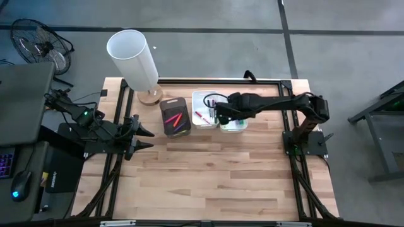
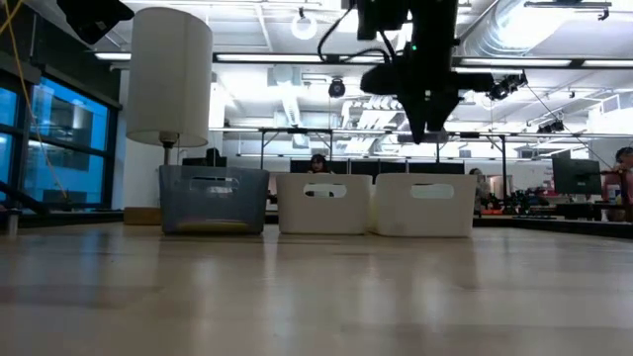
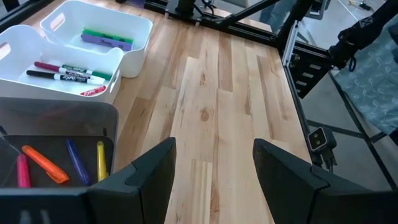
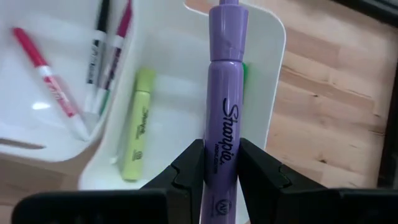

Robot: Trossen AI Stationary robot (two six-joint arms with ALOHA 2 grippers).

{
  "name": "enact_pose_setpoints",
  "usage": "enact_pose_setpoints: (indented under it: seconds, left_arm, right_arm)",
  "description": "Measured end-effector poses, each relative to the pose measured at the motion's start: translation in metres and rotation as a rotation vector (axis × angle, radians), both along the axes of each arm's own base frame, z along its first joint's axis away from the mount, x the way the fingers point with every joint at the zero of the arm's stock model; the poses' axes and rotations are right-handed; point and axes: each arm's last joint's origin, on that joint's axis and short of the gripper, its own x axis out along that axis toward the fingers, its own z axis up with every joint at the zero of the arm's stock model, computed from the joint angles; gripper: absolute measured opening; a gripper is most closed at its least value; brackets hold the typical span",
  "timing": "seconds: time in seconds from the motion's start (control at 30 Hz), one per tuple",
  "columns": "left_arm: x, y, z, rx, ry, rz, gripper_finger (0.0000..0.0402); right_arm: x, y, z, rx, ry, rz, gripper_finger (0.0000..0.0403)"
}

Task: Pick & Place Markers
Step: Put the purple highlighter pen into the right white bin

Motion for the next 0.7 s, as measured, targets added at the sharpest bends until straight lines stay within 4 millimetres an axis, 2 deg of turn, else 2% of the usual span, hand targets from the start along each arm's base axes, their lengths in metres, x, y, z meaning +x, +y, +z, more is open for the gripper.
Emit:
enact_pose_setpoints:
  seconds: [0.33, 0.7]
  left_arm:
    - [0.000, 0.000, 0.000, -0.001, 0.000, 0.000, 0.0211]
    - [0.000, 0.000, 0.000, -0.022, 0.001, 0.010, 0.0211]
  right_arm:
    - [-0.005, -0.027, -0.031, 0.122, -0.020, 0.011, 0.0078]
    - [-0.003, -0.052, -0.060, 0.213, -0.218, 0.004, 0.0078]
